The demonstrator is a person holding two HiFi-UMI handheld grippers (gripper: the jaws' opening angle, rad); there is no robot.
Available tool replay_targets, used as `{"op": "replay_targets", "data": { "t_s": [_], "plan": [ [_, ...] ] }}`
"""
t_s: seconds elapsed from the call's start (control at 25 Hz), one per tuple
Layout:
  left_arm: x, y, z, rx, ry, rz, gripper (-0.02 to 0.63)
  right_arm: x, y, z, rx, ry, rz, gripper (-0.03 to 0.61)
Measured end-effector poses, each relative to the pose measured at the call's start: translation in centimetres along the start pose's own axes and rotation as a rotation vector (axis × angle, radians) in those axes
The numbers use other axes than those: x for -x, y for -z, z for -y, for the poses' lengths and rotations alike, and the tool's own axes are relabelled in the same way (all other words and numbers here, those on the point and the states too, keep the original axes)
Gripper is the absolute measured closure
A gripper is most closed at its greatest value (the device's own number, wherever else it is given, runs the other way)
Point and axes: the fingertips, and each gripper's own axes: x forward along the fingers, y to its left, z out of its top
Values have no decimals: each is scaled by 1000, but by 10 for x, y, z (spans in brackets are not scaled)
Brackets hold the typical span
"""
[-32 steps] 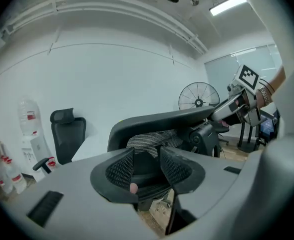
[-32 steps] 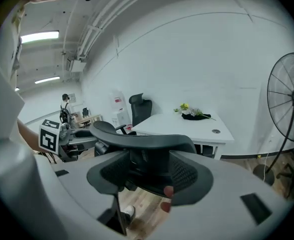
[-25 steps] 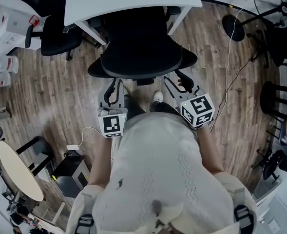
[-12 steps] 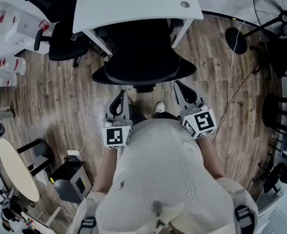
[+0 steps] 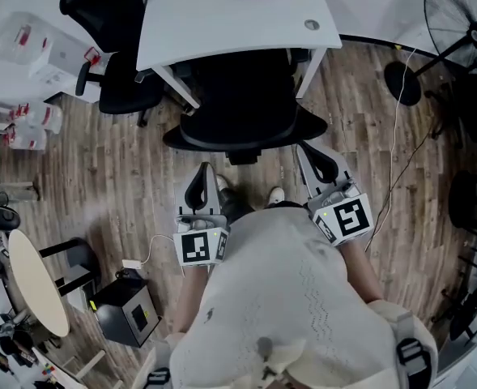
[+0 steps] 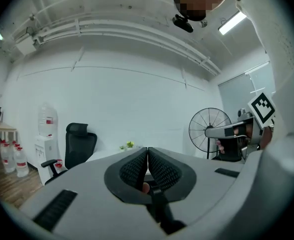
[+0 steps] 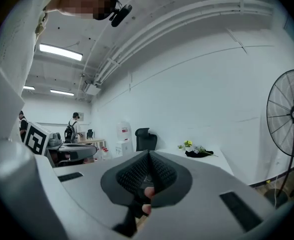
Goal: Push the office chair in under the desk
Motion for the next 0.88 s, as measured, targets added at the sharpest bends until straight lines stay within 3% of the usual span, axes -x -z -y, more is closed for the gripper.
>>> {"op": "replay_targets", "data": {
  "t_s": [0.36,0.56,0.88],
  "plan": [
    [20,-46,-4,-8,-75,41,589,17,-60,0,19,-18,134,571],
    [20,-53,-10,7,-123,47,589,21,-71,-4,80,-11,162,571],
    [21,-65,4,-17,-114,73,589,33,-81,-5,79,-24,196,571]
  ]
}}
